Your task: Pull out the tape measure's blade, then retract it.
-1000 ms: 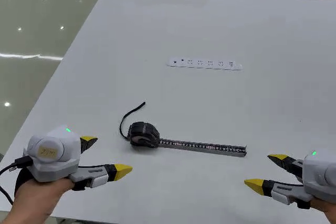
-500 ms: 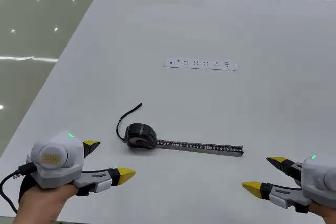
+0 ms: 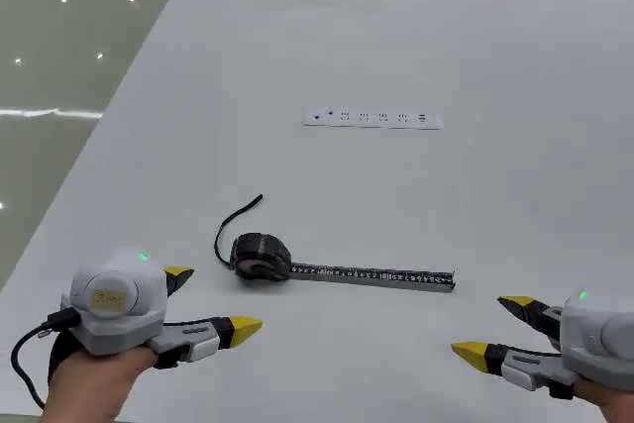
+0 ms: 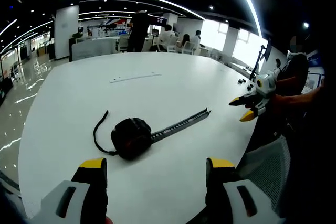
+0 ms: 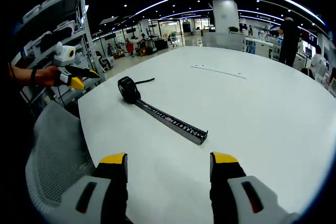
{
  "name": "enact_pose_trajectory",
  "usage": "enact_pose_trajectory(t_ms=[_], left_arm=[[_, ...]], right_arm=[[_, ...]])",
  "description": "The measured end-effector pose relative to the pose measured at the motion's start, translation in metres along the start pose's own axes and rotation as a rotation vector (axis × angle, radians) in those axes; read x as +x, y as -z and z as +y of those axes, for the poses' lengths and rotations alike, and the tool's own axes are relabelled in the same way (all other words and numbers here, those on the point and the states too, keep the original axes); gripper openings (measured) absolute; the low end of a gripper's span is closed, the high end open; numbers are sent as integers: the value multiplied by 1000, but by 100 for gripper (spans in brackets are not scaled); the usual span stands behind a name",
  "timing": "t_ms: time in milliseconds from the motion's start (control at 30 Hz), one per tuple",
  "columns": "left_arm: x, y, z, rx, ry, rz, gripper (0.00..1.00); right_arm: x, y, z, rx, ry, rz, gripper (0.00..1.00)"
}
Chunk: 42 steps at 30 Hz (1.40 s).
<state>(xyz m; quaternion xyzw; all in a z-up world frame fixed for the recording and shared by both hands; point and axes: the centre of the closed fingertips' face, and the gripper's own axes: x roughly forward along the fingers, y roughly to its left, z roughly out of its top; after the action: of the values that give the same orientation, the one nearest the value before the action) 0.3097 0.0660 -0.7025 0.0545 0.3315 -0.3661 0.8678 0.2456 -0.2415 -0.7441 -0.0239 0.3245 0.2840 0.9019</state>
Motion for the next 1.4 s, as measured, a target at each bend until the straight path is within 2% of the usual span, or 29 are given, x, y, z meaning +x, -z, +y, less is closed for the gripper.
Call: enact_pose_trajectory(t_ms=[133, 200, 433, 667, 1033, 1267, 1300, 1400], left_arm=[[7, 3, -1, -15, -4, 6, 74], [11, 3, -4, -44, 10, -1, 74], [27, 8, -5, -56, 5, 15, 74], [40, 6, 1, -95, -23, 14, 74], [58, 4, 12, -118, -43, 25, 73], [59, 3, 13, -121, -43, 25, 73], [73, -3, 18, -131, -53, 30, 73], [78, -7, 19, -139, -57, 28, 73]], right_arm=[[3, 0, -2, 4, -3, 2, 63], [5, -1, -5, 7, -3, 2, 63], [17, -3, -13, 4, -14, 9, 63], [28, -4, -21, -1, -33, 19, 61], [45, 2, -32, -24, -67, 55, 59], [46, 2, -34, -25, -68, 56, 58], [56, 4, -44, -37, -87, 77, 58], [61, 4, -48, -40, -97, 83, 57]])
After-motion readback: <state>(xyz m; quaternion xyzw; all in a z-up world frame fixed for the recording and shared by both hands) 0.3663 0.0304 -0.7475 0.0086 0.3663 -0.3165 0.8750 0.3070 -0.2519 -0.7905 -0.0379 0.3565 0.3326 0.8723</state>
